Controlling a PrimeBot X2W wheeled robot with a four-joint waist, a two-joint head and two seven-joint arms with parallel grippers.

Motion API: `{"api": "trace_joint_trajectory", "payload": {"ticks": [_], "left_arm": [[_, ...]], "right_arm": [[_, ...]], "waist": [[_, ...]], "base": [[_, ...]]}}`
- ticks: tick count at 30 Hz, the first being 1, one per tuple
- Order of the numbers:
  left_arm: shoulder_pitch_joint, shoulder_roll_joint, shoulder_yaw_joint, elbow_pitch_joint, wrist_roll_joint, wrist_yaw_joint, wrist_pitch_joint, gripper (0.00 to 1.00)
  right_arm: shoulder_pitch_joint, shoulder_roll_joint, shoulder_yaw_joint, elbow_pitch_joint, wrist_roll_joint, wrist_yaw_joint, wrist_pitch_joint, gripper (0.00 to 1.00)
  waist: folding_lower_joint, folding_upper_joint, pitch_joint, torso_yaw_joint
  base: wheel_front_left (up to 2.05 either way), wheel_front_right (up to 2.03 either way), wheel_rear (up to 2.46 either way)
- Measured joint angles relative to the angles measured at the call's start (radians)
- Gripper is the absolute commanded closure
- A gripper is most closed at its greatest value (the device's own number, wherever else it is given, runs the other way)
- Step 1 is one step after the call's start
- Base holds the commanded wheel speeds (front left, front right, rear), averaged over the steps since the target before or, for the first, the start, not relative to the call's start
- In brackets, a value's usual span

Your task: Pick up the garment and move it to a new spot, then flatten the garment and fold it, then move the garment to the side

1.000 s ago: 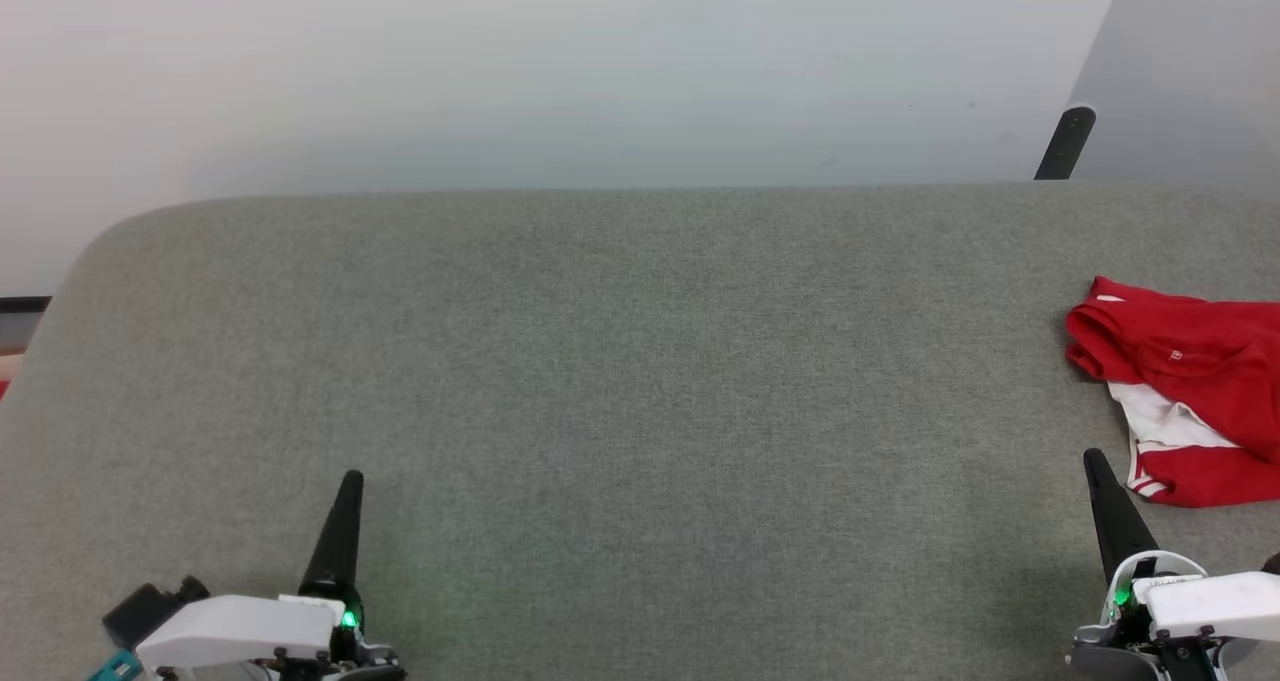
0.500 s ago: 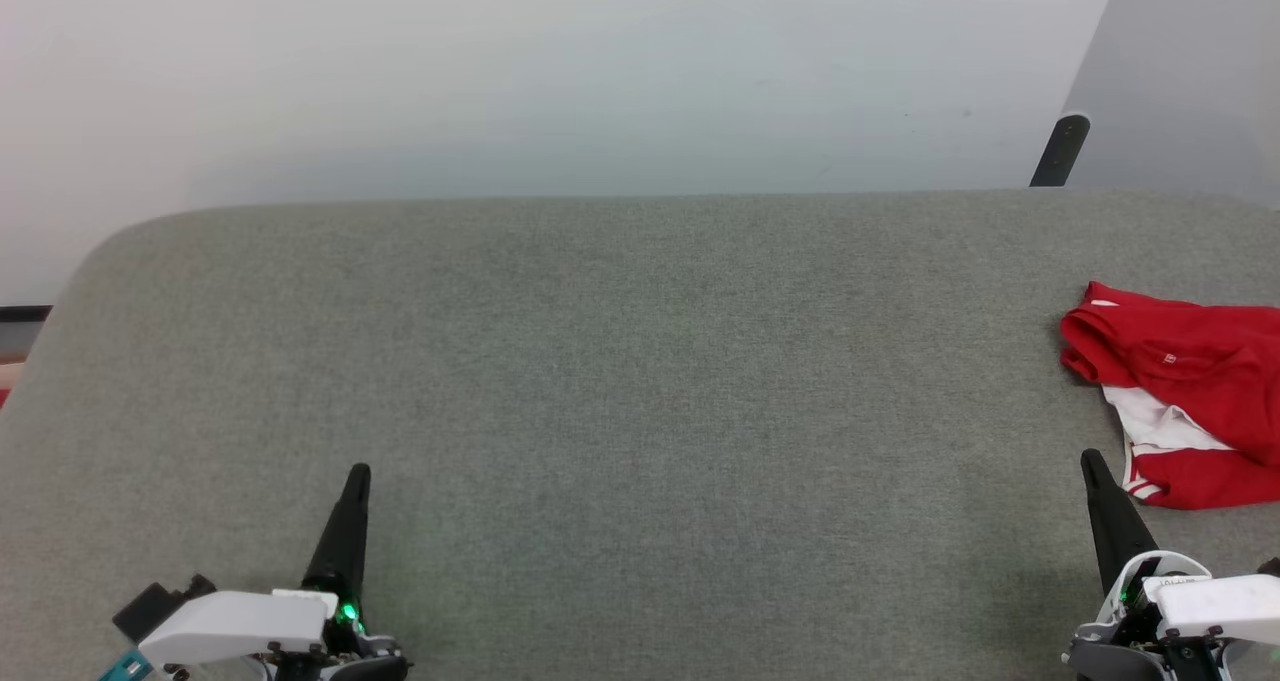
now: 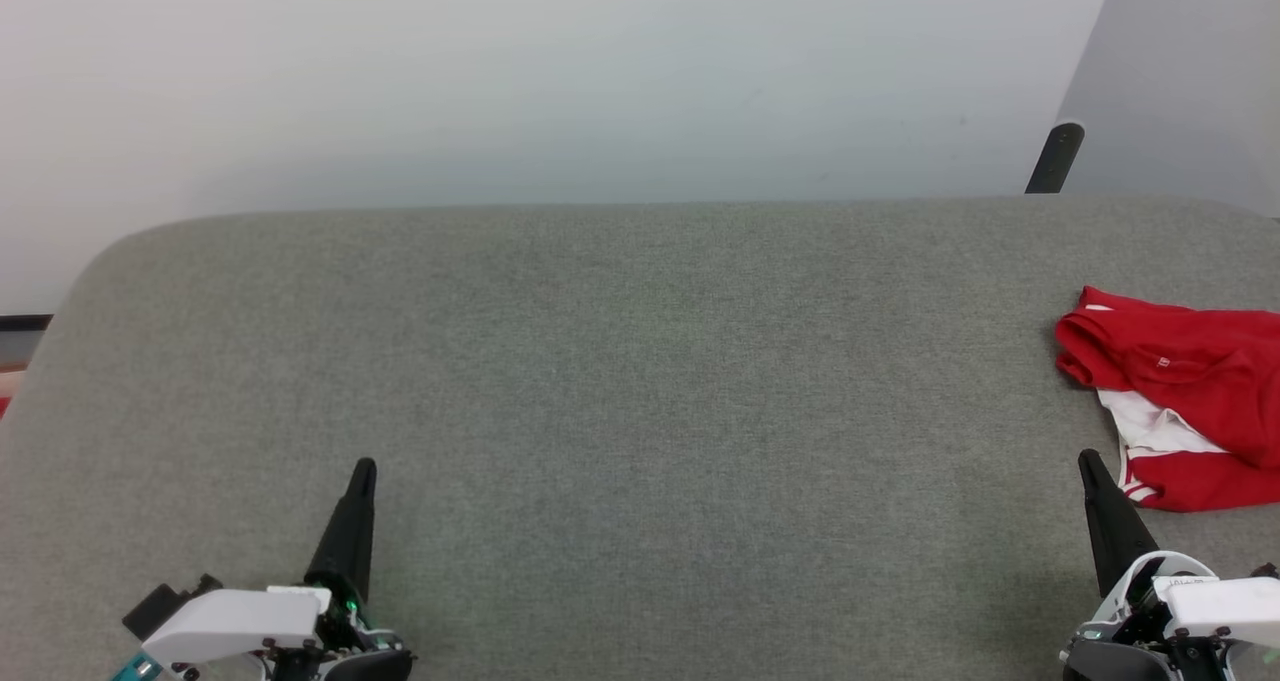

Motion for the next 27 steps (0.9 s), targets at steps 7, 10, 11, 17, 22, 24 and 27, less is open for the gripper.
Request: {"api": "trace_joint_trajectory", "payload": {"ticks": [7,10,11,17,22,24,27], "left_arm": [[-0.001,-0.003,0.002,0.001,-0.030,0.000,0.008,1.00],[-0.002,-0.003,0.002,0.001,-0.030,0.000,0.008,1.00],[-0.002,-0.003,0.002,0.001,-0.030,0.000,0.008,1.00],[-0.002,-0.003,0.002,0.001,-0.030,0.000,0.008,1.00],[-0.002,-0.003,0.002,0.001,-0.030,0.000,0.008,1.00],[-0.002,-0.003,0.002,0.001,-0.030,0.000,0.008,1.00],[-0.002,-0.003,0.002,0.001,-0.030,0.000,0.008,1.00]], "right_arm": [[-0.002,0.001,-0.002,0.003,0.030,0.000,0.007,1.00],[-0.009,0.001,-0.002,0.003,0.030,0.000,0.007,1.00],[-0.009,0.001,-0.002,0.003,0.030,0.000,0.007,1.00],[-0.009,0.001,-0.002,0.003,0.030,0.000,0.007,1.00],[-0.009,0.001,-0.002,0.003,0.030,0.000,0.007,1.00],[-0.009,0.001,-0.002,0.003,0.030,0.000,0.007,1.00],[-0.009,0.001,-0.002,0.003,0.030,0.000,0.007,1.00]], "waist": [[0.0000,0.0000,-0.004,-0.001],[0.0000,0.0000,-0.004,-0.001],[0.0000,-0.0001,-0.004,-0.001],[0.0000,0.0000,-0.004,-0.001],[0.0000,0.0000,-0.004,-0.001],[0.0000,0.0000,-0.004,-0.001],[-0.0001,0.0000,-0.004,-0.001]], "base": [[0.00,0.00,0.00],[0.00,0.00,0.00],[0.00,0.00,0.00],[0.00,0.00,0.00],[0.00,0.00,0.00],[0.00,0.00,0.00],[0.00,0.00,0.00]]}}
